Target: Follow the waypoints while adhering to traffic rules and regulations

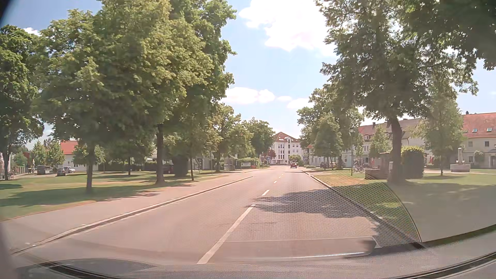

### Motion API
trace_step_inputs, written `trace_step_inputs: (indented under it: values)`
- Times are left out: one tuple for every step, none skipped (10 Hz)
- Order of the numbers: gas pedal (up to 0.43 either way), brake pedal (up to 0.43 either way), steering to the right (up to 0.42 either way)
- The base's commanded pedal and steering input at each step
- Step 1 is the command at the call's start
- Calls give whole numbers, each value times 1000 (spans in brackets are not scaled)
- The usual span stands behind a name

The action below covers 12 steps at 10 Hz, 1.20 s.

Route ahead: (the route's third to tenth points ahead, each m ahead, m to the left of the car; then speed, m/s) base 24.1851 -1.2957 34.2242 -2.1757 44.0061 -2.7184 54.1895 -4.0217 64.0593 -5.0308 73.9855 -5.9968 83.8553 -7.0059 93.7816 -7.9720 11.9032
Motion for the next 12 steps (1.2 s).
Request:
trace_step_inputs:
  values:
    - [280,12,60]
    - [280,12,52]
    - [280,12,44]
    - [280,12,37]
    - [280,12,29]
    - [280,12,22]
    - [287,12,12]
    - [287,12,8]
    - [287,12,7]
    - [287,12,8]
    - [287,12,7]
    - [287,12,4]
